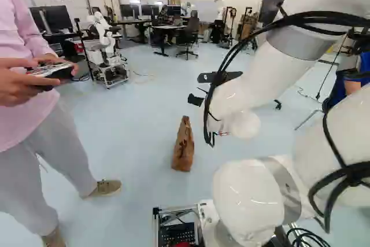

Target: Pick up the grocery bag from the ground

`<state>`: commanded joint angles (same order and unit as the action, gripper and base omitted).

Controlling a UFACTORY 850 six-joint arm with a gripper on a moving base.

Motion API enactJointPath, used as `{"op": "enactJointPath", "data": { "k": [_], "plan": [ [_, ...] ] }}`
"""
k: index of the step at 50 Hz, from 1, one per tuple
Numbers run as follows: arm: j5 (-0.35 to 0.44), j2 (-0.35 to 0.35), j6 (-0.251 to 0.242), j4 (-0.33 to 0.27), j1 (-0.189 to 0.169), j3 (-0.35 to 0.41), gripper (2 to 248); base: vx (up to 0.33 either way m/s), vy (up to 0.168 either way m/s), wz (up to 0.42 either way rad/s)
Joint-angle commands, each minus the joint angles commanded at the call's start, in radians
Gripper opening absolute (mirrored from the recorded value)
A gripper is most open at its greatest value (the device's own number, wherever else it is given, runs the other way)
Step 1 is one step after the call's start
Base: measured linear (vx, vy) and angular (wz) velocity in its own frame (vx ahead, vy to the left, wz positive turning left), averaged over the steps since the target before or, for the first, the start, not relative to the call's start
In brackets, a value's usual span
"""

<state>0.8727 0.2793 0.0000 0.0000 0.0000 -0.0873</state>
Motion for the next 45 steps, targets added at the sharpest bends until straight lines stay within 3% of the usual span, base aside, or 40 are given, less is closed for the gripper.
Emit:
{"op": "enactJointPath", "data": {
  "k": [32, 45],
  "plan": [
    [0.000, -0.003, 0.000, 0.000, 0.000, -0.003, 247, 0.000, 0.000, 0.000],
    [0.000, -0.057, 0.000, 0.000, 0.000, -0.049, 247, 0.000, 0.000, 0.000]
  ]
}}
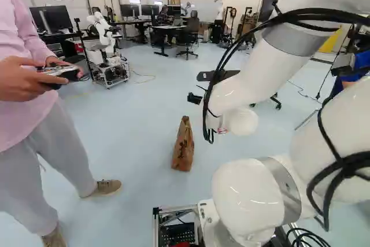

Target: Pick up the grocery bag from the ground

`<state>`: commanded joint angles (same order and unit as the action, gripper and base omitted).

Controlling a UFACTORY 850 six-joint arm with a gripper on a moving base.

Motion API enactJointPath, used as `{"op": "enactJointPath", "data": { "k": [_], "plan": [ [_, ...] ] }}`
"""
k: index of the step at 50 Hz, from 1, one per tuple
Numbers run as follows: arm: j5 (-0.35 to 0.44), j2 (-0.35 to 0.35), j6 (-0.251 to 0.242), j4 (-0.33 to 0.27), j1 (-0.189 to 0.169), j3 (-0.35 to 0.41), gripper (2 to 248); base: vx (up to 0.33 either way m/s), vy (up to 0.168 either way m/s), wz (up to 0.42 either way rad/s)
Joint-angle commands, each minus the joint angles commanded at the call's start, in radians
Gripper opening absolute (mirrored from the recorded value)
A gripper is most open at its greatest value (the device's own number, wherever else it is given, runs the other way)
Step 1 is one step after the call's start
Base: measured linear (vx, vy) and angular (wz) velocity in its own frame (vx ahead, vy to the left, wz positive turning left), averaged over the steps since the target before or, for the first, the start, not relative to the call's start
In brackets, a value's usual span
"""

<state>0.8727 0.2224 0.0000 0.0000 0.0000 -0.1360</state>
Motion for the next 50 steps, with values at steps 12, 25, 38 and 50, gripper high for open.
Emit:
{"op": "enactJointPath", "data": {
  "k": [12, 25, 38, 50],
  "plan": [
    [0.000, -0.098, 0.000, 0.000, 0.001, -0.088, 247, 0.000, 0.000, 0.000],
    [0.000, -0.214, 0.000, 0.000, 0.007, -0.201, 247, 0.000, 0.000, 0.000],
    [0.000, -0.323, 0.000, 0.000, 0.013, -0.315, 247, 0.000, 0.000, 0.000],
    [0.000, -0.429, 0.000, 0.000, 0.017, -0.421, 247, 0.000, 0.000, 0.000]
  ]
}}
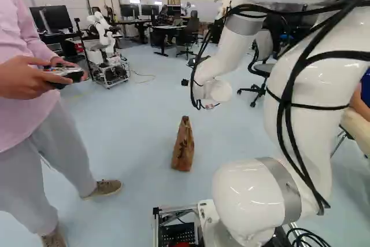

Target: Pick up the grocery bag from the ground

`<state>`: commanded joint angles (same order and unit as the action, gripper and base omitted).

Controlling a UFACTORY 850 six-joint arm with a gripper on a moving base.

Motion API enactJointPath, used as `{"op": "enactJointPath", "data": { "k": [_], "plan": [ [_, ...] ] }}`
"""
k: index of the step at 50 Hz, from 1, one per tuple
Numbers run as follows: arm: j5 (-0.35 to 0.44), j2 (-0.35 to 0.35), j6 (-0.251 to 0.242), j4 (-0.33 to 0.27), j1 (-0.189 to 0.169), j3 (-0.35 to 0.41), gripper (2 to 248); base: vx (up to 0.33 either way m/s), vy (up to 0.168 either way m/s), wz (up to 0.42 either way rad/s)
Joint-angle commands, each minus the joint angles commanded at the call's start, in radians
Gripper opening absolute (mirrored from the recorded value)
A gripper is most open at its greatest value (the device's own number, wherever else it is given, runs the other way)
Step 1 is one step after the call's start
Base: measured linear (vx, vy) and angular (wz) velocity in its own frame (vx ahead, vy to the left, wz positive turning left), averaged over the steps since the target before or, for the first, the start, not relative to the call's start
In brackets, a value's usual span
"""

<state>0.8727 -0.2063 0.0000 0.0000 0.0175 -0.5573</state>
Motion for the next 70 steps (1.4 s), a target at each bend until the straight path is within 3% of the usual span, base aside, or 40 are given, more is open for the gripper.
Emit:
{"op": "enactJointPath", "data": {
  "k": [46, 70],
  "plan": [
    [-0.014, -0.534, 0.000, 0.002, -0.002, -0.471, 247, 0.000, 0.000, 0.000],
    [-0.158, -0.674, 0.000, 0.094, -0.002, -0.554, 247, 0.000, 0.000, 0.000]
  ]
}}
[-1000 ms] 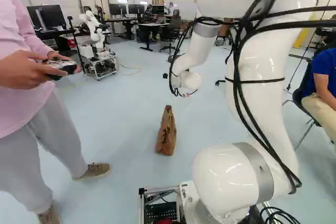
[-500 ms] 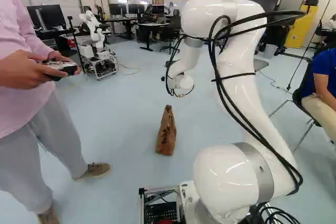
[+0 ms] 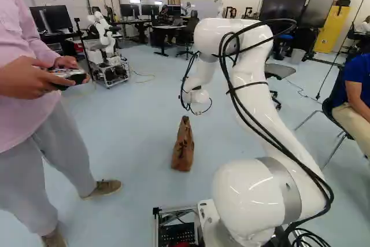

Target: Pick up the grocery bag from the ground

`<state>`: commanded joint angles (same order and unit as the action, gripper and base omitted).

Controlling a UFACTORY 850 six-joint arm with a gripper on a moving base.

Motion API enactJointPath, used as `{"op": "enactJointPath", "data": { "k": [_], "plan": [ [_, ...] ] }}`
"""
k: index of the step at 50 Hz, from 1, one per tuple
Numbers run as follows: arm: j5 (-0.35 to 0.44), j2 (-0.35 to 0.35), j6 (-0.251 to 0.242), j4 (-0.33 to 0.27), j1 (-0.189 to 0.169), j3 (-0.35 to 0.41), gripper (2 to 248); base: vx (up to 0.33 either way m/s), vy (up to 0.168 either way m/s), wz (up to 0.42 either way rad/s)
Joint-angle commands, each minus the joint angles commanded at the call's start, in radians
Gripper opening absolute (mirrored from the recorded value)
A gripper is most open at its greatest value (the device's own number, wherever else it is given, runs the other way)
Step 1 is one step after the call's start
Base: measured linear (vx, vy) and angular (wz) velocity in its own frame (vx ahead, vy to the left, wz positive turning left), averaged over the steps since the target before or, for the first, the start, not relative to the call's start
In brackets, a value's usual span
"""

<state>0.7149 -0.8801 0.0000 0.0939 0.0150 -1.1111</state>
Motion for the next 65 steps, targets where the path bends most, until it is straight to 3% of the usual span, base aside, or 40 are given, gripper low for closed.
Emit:
{"op": "enactJointPath", "data": {
  "k": [30, 65],
  "plan": [
    [-0.166, -0.175, 0.000, 0.116, 0.000, -0.108, 247, 0.000, 0.000, 0.000],
    [-0.176, -0.396, 0.000, 0.119, 0.000, -0.272, 247, 0.000, 0.000, 0.000]
  ]
}}
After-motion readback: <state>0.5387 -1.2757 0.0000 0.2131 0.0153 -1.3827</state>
